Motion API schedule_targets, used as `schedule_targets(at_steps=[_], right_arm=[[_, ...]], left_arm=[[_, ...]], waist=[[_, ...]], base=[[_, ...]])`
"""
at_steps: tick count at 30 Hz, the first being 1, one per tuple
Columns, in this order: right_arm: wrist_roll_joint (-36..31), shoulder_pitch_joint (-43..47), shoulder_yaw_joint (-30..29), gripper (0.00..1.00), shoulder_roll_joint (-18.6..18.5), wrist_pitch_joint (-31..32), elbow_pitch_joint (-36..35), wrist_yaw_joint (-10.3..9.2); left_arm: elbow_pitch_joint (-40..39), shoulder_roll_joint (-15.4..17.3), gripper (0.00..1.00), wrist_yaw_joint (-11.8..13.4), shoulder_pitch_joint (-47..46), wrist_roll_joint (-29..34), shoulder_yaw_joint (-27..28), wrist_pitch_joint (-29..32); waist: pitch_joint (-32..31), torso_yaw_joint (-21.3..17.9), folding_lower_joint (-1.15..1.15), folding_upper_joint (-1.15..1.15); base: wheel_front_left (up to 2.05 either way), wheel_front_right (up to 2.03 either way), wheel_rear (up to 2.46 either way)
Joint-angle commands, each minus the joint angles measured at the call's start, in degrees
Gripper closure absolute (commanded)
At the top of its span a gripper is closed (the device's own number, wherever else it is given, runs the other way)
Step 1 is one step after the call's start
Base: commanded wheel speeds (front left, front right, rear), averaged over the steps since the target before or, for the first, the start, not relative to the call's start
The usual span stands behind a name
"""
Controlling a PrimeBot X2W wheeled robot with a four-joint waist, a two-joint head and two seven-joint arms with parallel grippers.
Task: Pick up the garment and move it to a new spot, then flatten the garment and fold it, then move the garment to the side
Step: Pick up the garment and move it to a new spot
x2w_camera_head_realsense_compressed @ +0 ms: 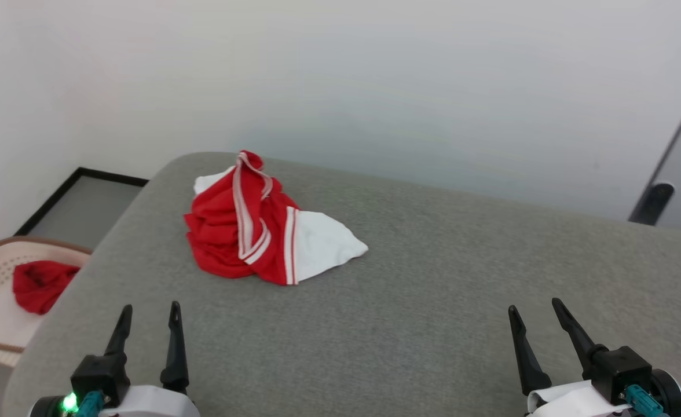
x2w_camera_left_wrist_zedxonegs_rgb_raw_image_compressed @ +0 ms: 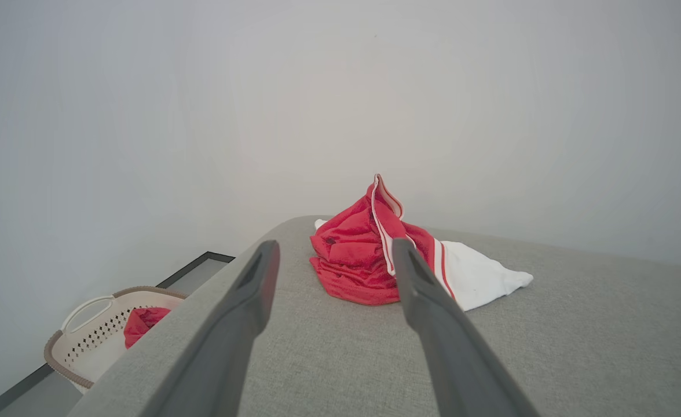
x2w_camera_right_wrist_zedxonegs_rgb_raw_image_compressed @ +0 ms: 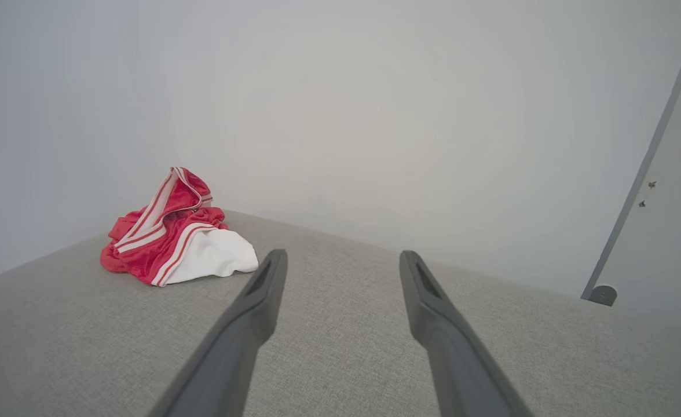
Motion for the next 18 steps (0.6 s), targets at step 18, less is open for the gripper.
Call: schedule_targets(at_steps=[18], right_arm=[[-3.6, -3.3, -0.7, 0.0, -1.3, 0.7, -1.7, 0.2]], left_arm=[[14.3, 9.7, 0.0, -3.9, -28.1, -14.2, -6.8, 16.7]], waist=[[8.9, -2.3, 0.0, 0.0]], base=[[0.0, 0.0, 0.0]])
